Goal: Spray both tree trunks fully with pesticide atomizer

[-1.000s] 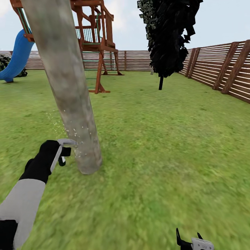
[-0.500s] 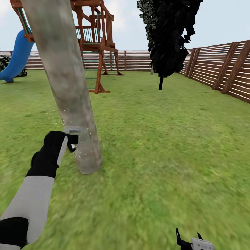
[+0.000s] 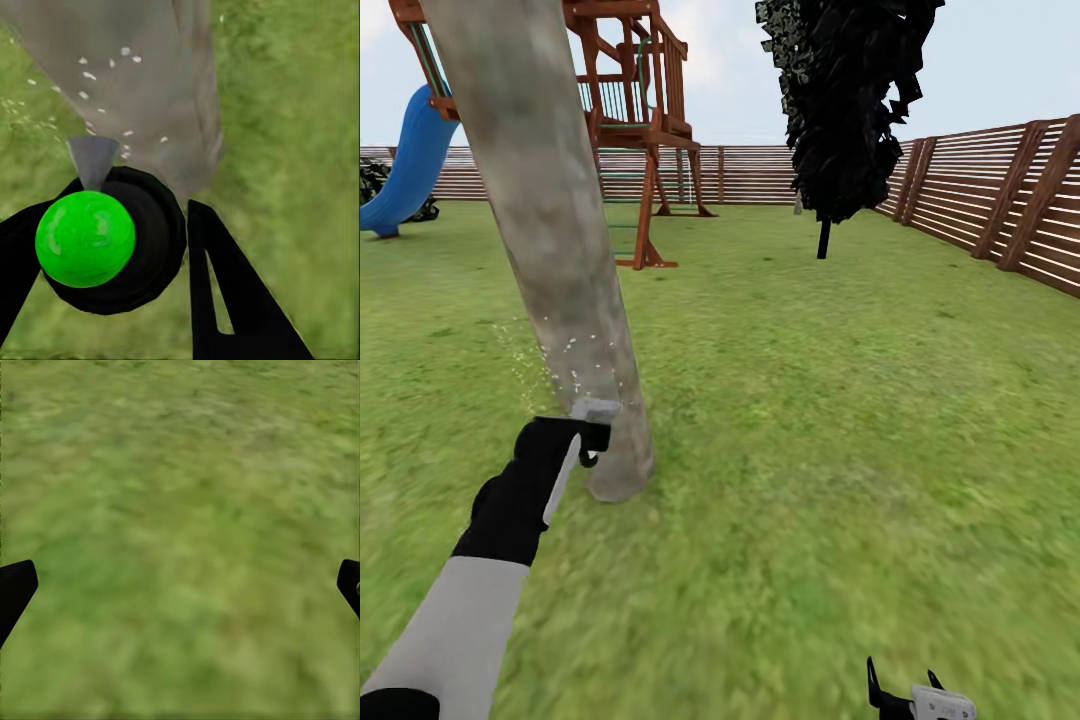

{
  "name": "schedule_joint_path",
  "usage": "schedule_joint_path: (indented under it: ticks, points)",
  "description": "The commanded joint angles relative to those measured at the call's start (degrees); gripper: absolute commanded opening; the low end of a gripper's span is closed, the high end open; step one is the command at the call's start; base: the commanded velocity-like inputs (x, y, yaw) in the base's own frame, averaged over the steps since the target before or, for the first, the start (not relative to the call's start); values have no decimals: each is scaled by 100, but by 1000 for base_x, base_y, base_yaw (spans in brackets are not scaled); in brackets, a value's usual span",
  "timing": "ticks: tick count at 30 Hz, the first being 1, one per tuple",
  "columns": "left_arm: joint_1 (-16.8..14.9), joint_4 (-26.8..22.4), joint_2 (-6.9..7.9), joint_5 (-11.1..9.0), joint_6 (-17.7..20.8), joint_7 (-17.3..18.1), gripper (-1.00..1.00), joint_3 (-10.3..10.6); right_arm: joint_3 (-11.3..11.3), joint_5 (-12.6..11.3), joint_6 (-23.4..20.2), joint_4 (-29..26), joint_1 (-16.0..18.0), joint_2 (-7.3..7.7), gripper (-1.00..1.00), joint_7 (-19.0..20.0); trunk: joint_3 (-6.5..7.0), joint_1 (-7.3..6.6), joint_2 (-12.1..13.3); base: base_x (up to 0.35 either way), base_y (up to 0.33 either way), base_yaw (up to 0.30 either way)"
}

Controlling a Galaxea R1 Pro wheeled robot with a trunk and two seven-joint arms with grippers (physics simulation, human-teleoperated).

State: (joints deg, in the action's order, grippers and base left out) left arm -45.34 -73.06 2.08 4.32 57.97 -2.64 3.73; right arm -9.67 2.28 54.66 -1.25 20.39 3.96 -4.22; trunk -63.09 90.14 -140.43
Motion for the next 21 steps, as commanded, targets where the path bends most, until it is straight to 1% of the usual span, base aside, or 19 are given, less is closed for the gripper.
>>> schedule_joint_path:
  ticks: [1, 2, 3, 4, 5, 6, 7, 8, 9, 10, 11, 13, 14, 15, 17, 21]
  points:
    - [171, 7, 1, 24, -25, -10, -100, -94, 0, 0, -1, 1, 0, 0, 100, 0, 1, 0, 0, 0, 0, 0]
    - [291, 20, 0, 25, -41, -16, -100, -250, 0, 0, -5, 2, 0, 0, 100, 0, 1, 0, 0, 0, 0, 0]
    - [432, 88, -19, 19, -94, -17, -100, -587, 0, 0, -6, 2, 0, -1, 100, 0, 1, 0, 0, 0, 0, 0]
    - [526, 184, -32, 20, -276, -20, -100, -772, 0, 0, -6, 2, 0, -1, 100, 0, 1, 0, 0, 0, 0, 0]
    - [581, 306, -41, 22, -524, -41, -100, -852, 0, 3, -7, 2, 0, -1, 100, 0, 1, 0, 0, 0, 0, 0]
    - [614, 486, -54, 24, -752, -129, -100, -889, 0, 4, -7, 2, 0, -1, 100, 1, 1, 0, 0, 0, 0, 0]
    - [631, 807, -74, -9, -984, -362, -100, -908, 0, 7, -8, 2, 0, -1, 100, 1, 1, 0, 0, 0, 0, 0]
    - [643, 1374, -144, -66, -1456, -671, -100, -918, 0, 8, -8, 2, 0, -1, 100, 3, 1, 0, 0, 0, 0, 0]
    - [647, 1820, -237, -88, -1925, -787, -100, -932, 0, 7, -8, 1, 0, -1, 100, 6, 1, 0, 0, 0, 0, 0]
    - [648, 2106, -308, -93, -2192, -850, -100, -938, 0, 4, -11, -3, 0, -1, 100, 8, 1, 0, 0, 0, 0, 0]
    - [648, 2318, -351, -103, -2356, -935, -100, -941, 0, 2, -9, -5, 0, 1, 100, 8, 1, 0, 0, 0, 0, 0]
    - [658, 2525, -399, -138, -2527, -1069, -100, -944, 0, 1, -8, -6, 0, 6, 100, 9, 1, 0, 0, 0, 0, 0]
    - [664, 2558, -400, -240, -2592, -1089, -100, -938, 0, -1, -10, -7, 0, 6, 100, 9, 1, 0, 0, 8, -31, 0]
    - [666, 2579, -401, -296, -2633, -1095, -100, -930, 0, -5, -9, -7, 0, 2, 100, 7, 1, 0, 0, 81, -171, 0]
    - [666, 2586, -399, -311, -2655, -1103, -100, -934, 0, -8, -8, -7, 0, 0, 100, 1, 1, 0, 0, 116, -225, 0]
    - [661, 2587, -393, -265, -2659, -1117, -100, -930, 0, -3, -8, -7, 0, -1, 100, 3, 1, 0, 0, 164, -245, 0]
